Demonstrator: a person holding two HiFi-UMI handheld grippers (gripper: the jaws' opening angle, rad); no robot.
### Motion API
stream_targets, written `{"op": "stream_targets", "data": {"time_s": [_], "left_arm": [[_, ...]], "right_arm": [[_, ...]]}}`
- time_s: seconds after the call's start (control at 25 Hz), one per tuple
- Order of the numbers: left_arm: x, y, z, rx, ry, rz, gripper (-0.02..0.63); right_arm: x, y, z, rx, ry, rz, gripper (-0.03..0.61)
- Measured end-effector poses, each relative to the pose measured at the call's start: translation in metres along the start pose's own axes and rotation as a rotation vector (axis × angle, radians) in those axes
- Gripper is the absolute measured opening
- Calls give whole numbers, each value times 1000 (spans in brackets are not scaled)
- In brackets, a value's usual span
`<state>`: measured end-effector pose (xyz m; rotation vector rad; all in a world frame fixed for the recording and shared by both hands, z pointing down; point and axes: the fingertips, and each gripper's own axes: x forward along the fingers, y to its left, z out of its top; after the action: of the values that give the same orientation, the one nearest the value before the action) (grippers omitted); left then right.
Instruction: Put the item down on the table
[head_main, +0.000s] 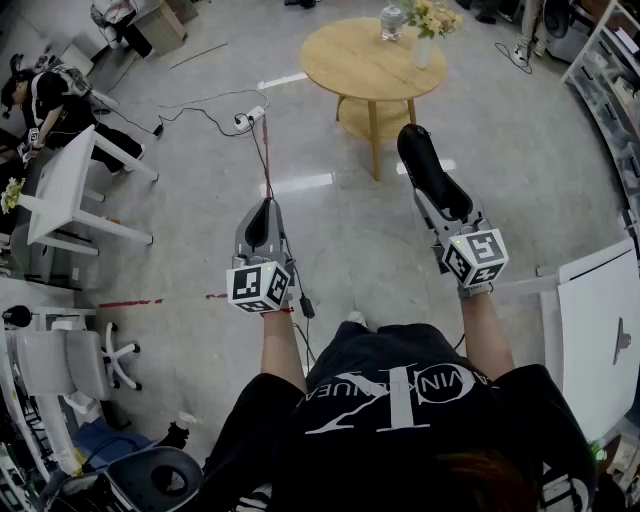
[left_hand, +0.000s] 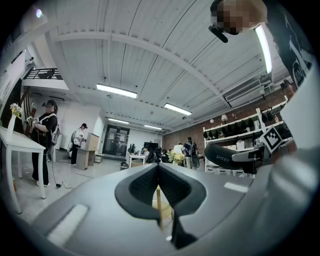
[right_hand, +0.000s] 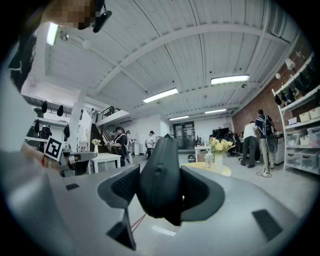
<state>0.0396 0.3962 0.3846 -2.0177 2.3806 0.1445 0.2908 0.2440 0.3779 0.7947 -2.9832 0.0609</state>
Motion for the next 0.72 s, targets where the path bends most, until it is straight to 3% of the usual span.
{"op": "stream_targets", "data": {"time_s": [0.72], "left_arm": [[-2, 11, -4, -35, 12, 14, 12]], "right_arm": [[11, 5, -16, 23, 28, 15, 261]]}}
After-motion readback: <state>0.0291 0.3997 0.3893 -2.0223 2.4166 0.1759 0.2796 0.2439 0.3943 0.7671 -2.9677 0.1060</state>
